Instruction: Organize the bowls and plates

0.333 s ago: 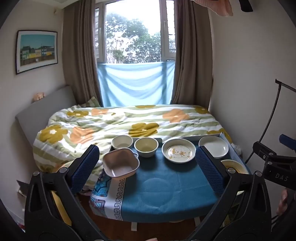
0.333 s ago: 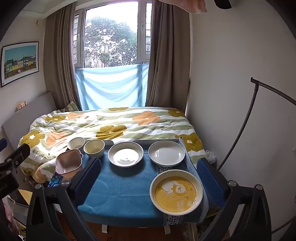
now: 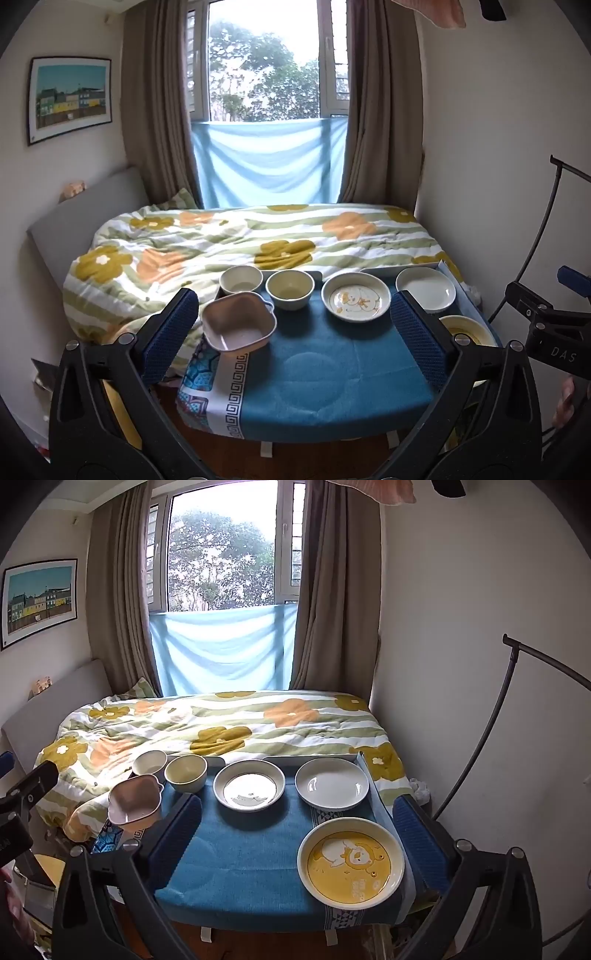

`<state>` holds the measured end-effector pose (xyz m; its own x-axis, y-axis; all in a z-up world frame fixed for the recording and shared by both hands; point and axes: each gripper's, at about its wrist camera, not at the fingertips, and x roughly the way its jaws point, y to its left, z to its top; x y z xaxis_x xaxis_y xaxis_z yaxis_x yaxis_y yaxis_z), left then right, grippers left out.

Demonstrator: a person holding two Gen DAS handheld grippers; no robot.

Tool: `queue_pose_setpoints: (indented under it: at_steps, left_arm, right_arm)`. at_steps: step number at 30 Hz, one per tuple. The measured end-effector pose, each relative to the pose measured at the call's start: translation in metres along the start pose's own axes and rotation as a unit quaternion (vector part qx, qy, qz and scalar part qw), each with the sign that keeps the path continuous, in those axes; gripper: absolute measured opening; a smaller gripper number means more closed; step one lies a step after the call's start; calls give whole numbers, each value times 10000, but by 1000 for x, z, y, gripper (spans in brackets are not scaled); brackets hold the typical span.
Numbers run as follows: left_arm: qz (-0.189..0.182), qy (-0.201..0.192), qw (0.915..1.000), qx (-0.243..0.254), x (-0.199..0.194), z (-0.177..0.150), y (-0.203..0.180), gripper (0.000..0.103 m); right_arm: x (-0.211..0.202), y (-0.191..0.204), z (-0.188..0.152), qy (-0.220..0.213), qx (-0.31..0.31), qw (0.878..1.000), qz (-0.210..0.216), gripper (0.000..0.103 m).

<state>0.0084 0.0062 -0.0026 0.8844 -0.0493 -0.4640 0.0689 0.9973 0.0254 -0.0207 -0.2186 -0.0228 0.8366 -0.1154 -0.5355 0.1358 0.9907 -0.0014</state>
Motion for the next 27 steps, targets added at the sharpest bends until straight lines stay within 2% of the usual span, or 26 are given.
queue_pose_setpoints:
  at_steps: [27]
  left_arm:
    - [188, -25, 9998, 92, -5, -5, -2, 103]
  right_arm:
    - [-5, 8, 9, -10, -67, 10000, 15, 103]
